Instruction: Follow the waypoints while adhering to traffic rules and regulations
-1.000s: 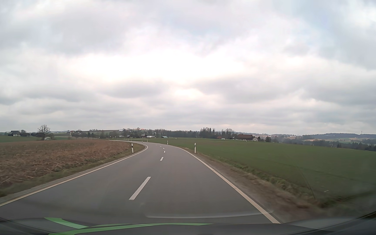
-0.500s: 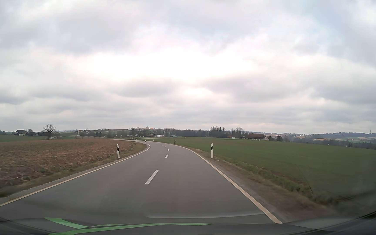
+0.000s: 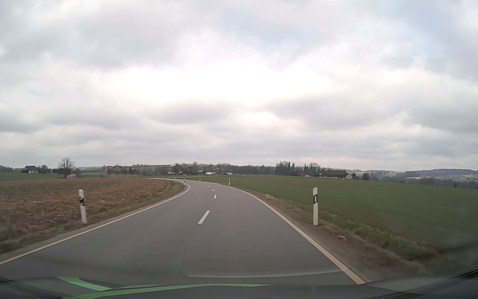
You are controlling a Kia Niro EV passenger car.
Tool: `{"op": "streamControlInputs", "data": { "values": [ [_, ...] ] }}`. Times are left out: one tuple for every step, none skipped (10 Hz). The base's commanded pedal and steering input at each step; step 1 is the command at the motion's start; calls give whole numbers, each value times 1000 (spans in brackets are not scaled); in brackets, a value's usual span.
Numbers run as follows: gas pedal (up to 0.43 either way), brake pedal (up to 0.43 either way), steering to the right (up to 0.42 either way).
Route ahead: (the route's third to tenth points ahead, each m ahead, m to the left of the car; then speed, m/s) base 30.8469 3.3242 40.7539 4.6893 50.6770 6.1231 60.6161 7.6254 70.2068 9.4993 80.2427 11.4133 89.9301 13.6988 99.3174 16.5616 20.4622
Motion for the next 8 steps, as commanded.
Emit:
{"op": "streamControlInputs", "data": {
  "values": [
    [169, 0, -13],
    [169, 0, -12],
    [169, 0, -13],
    [169, 0, -13],
    [169, 0, -13],
    [169, 0, -14],
    [169, 0, -15],
    [169, 0, -16]
  ]
}}
